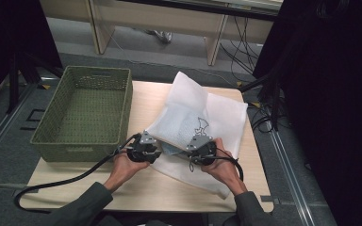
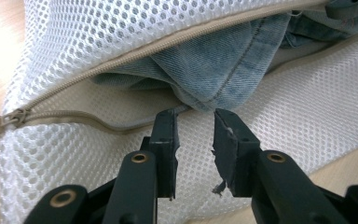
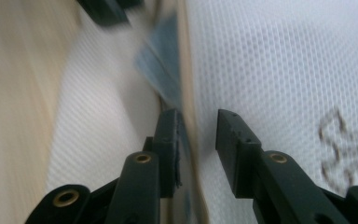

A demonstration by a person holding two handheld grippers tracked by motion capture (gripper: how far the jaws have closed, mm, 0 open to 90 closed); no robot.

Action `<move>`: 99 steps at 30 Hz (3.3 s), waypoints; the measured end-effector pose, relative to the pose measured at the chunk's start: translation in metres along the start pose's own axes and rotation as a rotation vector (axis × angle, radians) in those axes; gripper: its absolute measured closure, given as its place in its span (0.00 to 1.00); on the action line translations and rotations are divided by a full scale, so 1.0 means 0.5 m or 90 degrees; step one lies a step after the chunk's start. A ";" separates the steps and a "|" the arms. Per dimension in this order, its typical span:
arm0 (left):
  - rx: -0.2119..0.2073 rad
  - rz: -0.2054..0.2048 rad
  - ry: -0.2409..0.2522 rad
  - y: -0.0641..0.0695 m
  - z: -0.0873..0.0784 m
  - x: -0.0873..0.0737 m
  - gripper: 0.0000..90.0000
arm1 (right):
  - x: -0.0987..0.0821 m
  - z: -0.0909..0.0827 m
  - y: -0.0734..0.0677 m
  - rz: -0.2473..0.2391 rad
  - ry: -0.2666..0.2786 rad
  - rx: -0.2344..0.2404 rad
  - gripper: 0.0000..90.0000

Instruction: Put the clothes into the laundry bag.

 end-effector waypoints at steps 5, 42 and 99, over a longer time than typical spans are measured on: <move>-0.005 -0.007 0.003 0.003 0.006 -0.002 0.76 | 0.036 0.029 -0.021 -0.019 0.004 -0.012 0.70; 0.022 -0.044 0.094 -0.032 0.099 0.030 0.99 | 0.069 0.010 -0.005 0.063 0.029 0.053 0.98; 0.013 0.011 -0.014 -0.008 0.008 -0.025 0.72 | -0.003 0.112 -0.032 0.082 -0.114 0.104 0.98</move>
Point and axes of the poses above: each handheld gripper's, and its own axes: z roughly forward along the jaws, x roughly out of its top, y roughly to its right, the point moved 6 cm from there along z, roughly forward along the jaws, and after that the axes turned 11 degrees about z, right-handed, at the moved point
